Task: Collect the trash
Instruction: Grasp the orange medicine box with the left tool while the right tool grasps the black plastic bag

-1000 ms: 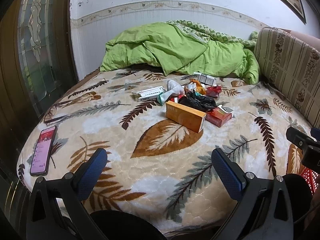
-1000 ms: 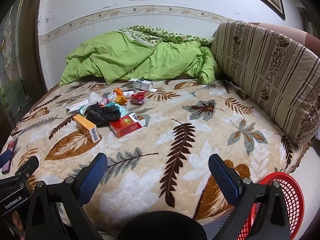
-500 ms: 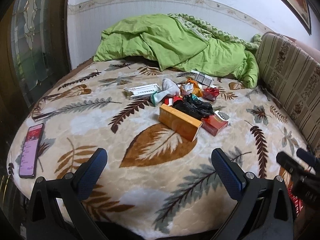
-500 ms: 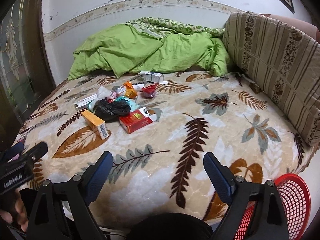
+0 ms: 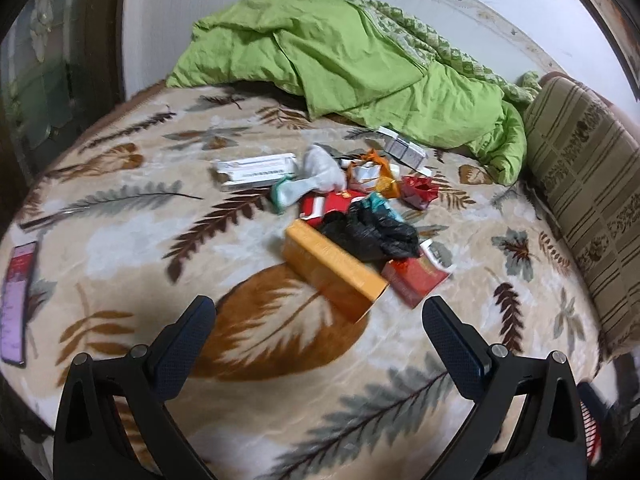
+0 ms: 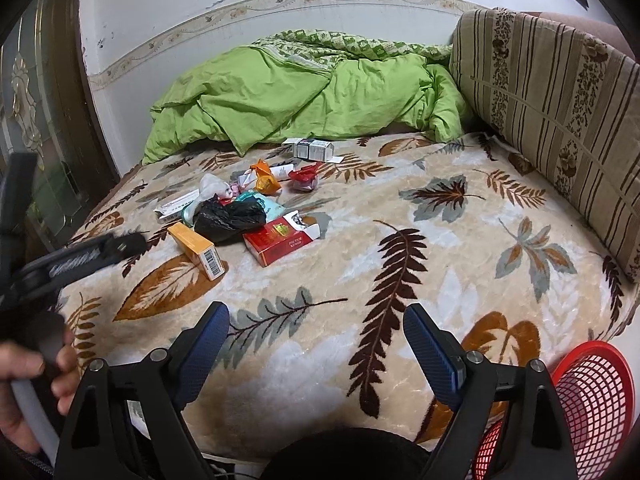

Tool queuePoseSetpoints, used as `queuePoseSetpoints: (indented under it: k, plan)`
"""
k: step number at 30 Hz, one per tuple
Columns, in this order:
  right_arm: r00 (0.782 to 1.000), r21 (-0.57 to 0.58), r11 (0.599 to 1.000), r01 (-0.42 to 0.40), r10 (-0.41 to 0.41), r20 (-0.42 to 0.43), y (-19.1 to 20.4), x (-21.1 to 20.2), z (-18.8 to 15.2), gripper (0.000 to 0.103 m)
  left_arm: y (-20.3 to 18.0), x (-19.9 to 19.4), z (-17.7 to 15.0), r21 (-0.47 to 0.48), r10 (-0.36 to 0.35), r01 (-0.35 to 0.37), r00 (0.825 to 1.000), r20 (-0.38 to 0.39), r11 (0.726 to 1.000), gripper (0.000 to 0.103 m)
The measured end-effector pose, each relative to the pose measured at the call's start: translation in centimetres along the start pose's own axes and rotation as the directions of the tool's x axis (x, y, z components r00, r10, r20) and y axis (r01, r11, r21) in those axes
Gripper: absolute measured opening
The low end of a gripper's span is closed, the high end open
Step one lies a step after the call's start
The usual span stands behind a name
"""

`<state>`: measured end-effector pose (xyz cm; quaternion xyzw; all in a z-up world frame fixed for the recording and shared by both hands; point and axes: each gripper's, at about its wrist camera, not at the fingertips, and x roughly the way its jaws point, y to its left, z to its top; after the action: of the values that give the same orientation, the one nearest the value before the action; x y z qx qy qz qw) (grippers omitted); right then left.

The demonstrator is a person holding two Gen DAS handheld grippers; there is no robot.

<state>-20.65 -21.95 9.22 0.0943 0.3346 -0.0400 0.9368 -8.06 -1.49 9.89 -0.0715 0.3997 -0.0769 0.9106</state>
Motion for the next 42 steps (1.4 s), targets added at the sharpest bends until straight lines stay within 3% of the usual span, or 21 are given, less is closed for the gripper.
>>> queuePoseSetpoints:
  k: [3,7,11,13,14,17,22,25,28,33,36,42]
  plan:
    - [1.0,0.009,1.0,-0.008,0.008,-0.006,-0.1,0.1,0.0,0.09,-0.6,1.6,1.6,-0.04,-0.022,0.021,0.999,-0.029,0.999,0.1]
    - [1.0,0.026,1.0,-0.015,0.016,-0.011,-0.5,0.2,0.0,0.09,-1.4,4.7,2.7,-0.054,-0.013,0.008,0.995,-0.097,0.998,0.084]
    - [1.0,0.039,0.999,-0.024,0.025,-0.015,-0.8,0.4,0.0,0.09,-1.8,7.5,2.8,-0.045,0.001,-0.007,0.989,-0.15,0.999,0.074]
    - [0.999,0.04,0.999,-0.029,0.03,-0.018,-0.8,0.5,0.0,0.09,-1.5,8.8,2.6,-0.051,-0.009,0.0,0.983,-0.184,0.999,0.049]
    - [0.999,0.04,0.999,-0.033,0.034,-0.022,-0.8,0.5,0.0,0.09,-1.1,9.2,2.3,-0.056,-0.019,0.008,0.98,-0.2,0.998,0.046]
    - [0.998,0.041,0.998,-0.055,0.057,-0.039,-0.8,0.8,0.2,0.09,0.1,9.1,2.0,-0.076,-0.069,0.056,0.98,-0.185,0.996,0.045]
    - [0.985,-0.027,0.986,-0.162,0.16,-0.067,0.2,1.9,1.9,0.09,2.1,8.0,1.5,-0.061,-0.119,0.11,0.98,-0.162,0.992,0.041]
    - [0.965,-0.069,0.967,-0.247,0.238,-0.113,1.1,3.5,3.8,0.089,3.2,7.7,1.3,-0.076,-0.149,0.139,0.977,-0.15,0.987,0.041]
    - [0.951,-0.12,0.954,-0.275,0.252,-0.18,2.2,5.8,5.3,0.074,4.3,8.3,0.9,-0.117,-0.177,0.16,0.974,-0.145,0.98,0.041]
    - [0.919,-0.178,0.921,-0.346,0.295,-0.261,4.0,8.9,6.8,0.068,5.8,10.2,0.8,-0.219,-0.246,0.209,0.957,-0.157,0.953,0.041]
    - [0.934,-0.252,0.916,-0.312,0.246,-0.26,5.1,10.5,7.8,0.068,6.0,11.0,1.1,-0.236,-0.286,0.249,0.948,-0.139,0.939,0.035]
    - [0.936,-0.307,0.901,-0.308,0.229,-0.268,5.7,13.4,9.9,0.068,5.7,10.7,1.4,-0.202,-0.318,0.29,0.94,-0.125,0.935,0.031]
